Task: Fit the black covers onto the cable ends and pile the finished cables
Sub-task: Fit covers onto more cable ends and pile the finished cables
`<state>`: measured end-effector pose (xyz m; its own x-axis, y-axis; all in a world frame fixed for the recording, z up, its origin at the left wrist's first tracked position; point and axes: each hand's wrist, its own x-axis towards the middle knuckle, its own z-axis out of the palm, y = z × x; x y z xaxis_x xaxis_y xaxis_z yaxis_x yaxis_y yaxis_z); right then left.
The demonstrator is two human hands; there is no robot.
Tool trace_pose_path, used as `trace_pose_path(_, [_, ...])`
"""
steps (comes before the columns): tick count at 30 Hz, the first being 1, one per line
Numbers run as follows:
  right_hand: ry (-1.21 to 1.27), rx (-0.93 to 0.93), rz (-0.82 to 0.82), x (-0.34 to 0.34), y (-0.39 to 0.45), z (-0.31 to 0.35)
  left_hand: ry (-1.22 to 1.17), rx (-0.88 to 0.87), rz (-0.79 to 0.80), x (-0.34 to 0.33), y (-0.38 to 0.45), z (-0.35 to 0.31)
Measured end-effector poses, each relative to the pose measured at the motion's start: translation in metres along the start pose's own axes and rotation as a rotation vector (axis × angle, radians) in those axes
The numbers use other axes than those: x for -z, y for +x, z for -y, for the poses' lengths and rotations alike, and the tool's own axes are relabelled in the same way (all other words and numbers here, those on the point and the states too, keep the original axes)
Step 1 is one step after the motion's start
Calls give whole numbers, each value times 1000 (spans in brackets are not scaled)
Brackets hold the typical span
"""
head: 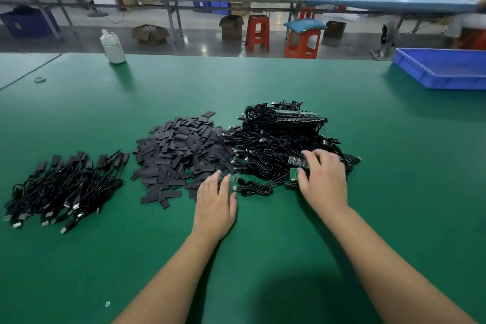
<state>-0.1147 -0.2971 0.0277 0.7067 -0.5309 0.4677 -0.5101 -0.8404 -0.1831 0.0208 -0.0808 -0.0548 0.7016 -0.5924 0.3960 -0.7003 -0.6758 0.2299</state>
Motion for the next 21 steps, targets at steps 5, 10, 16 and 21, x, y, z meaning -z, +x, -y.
trace_pose_path(5, [-266, 29, 429, 5, 40, -19, 9, 28, -15, 2, 0, -1])
trace_pose_path(10, [-262, 55, 240, 17, 65, -15, 27, 1, -22, 0, -2, -1])
trace_pose_path(16, [21, -93, 50, 48, 117, 0, 16, 13, -34, 1, -1, -1])
trace_pose_path(21, [245, -125, -128, 103, 166, 22, 7, 19, -45, 2, 0, -1])
